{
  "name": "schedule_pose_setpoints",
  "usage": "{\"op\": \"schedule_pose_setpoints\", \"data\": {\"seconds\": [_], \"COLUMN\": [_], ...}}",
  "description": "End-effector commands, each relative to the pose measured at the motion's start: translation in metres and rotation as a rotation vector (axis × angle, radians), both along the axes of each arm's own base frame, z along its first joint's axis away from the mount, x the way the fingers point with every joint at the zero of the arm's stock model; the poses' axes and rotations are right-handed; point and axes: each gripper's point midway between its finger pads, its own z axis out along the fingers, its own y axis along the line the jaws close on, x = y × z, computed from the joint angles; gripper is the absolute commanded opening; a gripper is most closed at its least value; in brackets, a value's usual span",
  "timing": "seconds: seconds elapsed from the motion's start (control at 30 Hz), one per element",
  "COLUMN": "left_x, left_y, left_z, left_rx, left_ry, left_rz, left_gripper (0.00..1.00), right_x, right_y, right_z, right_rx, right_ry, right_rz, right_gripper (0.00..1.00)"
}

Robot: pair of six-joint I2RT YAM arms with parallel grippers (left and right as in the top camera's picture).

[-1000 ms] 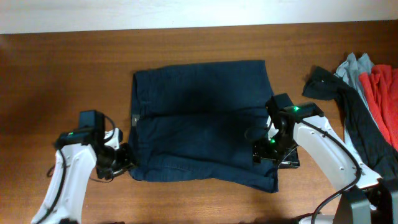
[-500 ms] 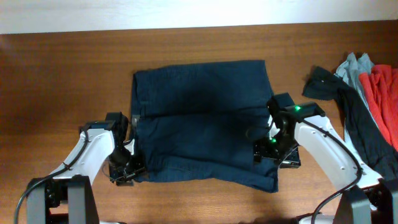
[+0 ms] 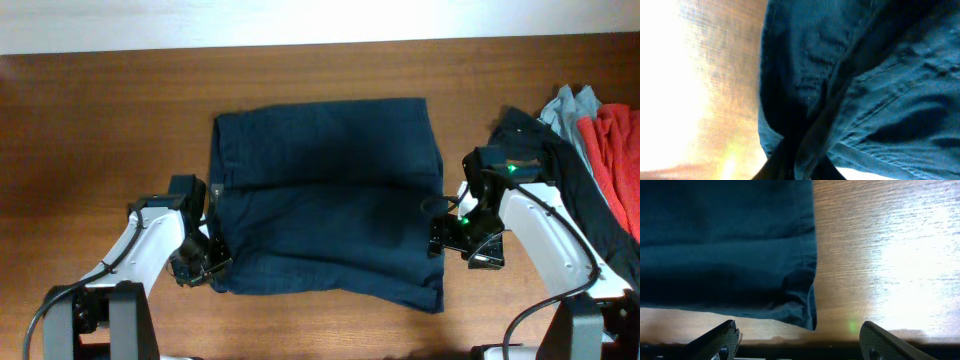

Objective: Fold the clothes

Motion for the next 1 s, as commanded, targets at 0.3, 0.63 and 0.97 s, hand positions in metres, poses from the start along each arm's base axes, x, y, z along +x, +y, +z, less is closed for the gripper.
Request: {"op": "schedule_pose_setpoints", "data": {"seconds": [0.3, 0.63, 0.97], "left_x": [-0.02, -0.051, -0.046], "left_y": [-0.003, 0.001, 0.003], "left_z": [0.014, -0.006, -0.023], "left_rx": [-0.019, 0.061, 0.069], "left_ry": [0.105, 0.199, 0.141], "left_rz": [-0.021, 0.182, 0.196], "left_gripper": [0.85, 0.97, 0.37], "right_x": [-0.011, -0.011, -0.011], "right_y": [-0.01, -0.011, -0.011], "right_z": [-0.005, -0.008, -0.008], "right_rx": [0.003, 0.003, 0.003], "right_ry": [0.032, 0.028, 0.024], "right_rz": [-0.026, -0.027, -0.008], "right_gripper": [0.92, 0.93, 0.93]}}
